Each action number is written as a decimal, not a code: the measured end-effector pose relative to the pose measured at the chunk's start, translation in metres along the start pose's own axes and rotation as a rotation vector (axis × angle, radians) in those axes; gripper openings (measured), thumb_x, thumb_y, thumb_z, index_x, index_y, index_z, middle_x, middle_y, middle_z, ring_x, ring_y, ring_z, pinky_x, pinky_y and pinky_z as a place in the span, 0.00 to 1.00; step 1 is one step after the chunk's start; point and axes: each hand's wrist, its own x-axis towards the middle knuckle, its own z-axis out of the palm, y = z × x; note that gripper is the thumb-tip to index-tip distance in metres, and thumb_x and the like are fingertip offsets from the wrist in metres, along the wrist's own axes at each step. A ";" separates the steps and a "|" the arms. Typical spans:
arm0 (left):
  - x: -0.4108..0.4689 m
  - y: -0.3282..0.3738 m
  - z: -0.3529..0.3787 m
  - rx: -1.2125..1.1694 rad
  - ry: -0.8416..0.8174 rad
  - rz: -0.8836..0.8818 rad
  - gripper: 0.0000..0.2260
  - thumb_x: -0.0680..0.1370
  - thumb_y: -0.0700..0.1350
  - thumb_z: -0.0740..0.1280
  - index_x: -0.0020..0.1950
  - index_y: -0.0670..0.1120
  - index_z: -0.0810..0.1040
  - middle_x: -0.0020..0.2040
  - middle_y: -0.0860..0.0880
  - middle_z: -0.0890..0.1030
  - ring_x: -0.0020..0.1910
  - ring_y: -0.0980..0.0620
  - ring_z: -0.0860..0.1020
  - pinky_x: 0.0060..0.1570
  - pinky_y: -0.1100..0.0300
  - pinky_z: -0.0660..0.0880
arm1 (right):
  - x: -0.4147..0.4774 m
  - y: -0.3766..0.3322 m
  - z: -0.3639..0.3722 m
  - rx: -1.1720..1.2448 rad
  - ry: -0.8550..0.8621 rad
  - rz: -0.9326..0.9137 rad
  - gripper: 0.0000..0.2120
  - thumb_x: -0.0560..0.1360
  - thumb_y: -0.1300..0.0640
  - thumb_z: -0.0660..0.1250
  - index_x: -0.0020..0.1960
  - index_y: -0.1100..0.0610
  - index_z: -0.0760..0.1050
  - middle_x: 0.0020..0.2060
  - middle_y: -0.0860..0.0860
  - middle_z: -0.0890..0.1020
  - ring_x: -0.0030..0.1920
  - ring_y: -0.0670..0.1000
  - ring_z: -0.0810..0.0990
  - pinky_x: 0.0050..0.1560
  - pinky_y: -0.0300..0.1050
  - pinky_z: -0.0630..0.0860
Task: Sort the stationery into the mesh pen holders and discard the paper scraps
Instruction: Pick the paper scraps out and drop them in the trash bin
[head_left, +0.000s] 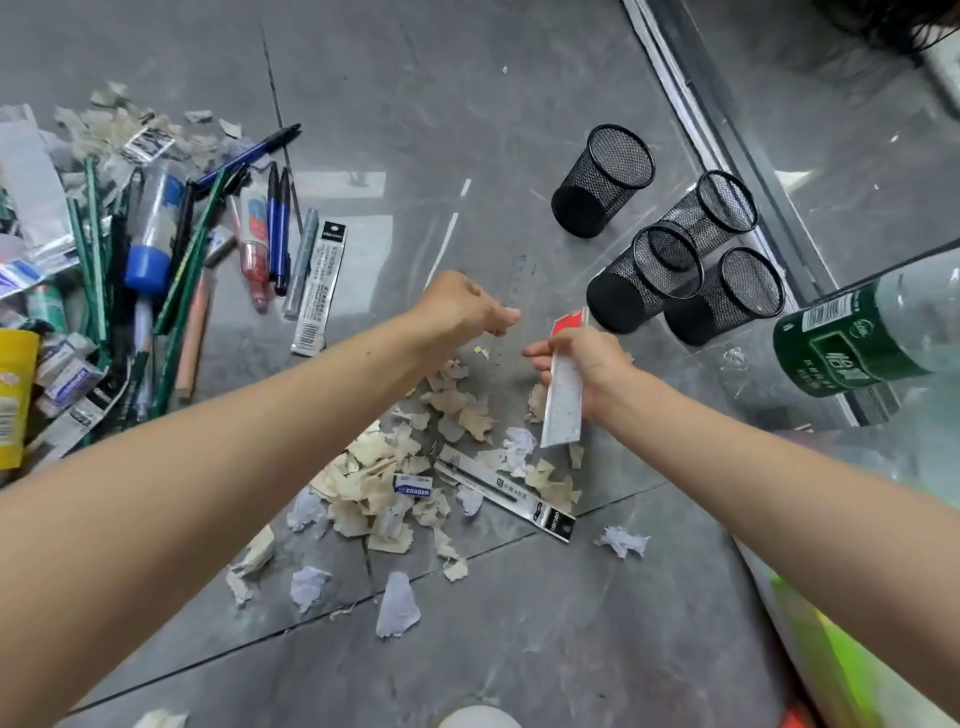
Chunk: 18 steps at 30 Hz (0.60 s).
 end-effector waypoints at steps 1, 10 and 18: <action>-0.005 0.002 -0.007 -0.072 -0.053 0.019 0.11 0.73 0.44 0.72 0.33 0.45 0.74 0.34 0.48 0.81 0.35 0.55 0.78 0.43 0.62 0.71 | -0.001 -0.003 0.001 0.000 -0.032 -0.007 0.06 0.76 0.68 0.56 0.44 0.63 0.69 0.34 0.60 0.78 0.19 0.48 0.73 0.20 0.34 0.67; -0.040 -0.004 -0.032 -0.325 -0.136 -0.062 0.09 0.82 0.41 0.57 0.61 0.48 0.72 0.37 0.48 0.76 0.34 0.52 0.75 0.36 0.59 0.72 | -0.021 -0.015 0.034 -0.004 -0.200 0.021 0.22 0.80 0.48 0.54 0.40 0.63 0.74 0.38 0.61 0.80 0.41 0.59 0.80 0.51 0.52 0.77; -0.049 -0.011 -0.046 -0.092 -0.165 -0.081 0.15 0.75 0.33 0.65 0.61 0.43 0.72 0.46 0.43 0.77 0.37 0.52 0.73 0.35 0.60 0.66 | -0.043 -0.011 0.059 0.083 -0.521 0.124 0.31 0.79 0.36 0.43 0.52 0.58 0.72 0.42 0.57 0.81 0.40 0.55 0.82 0.43 0.50 0.80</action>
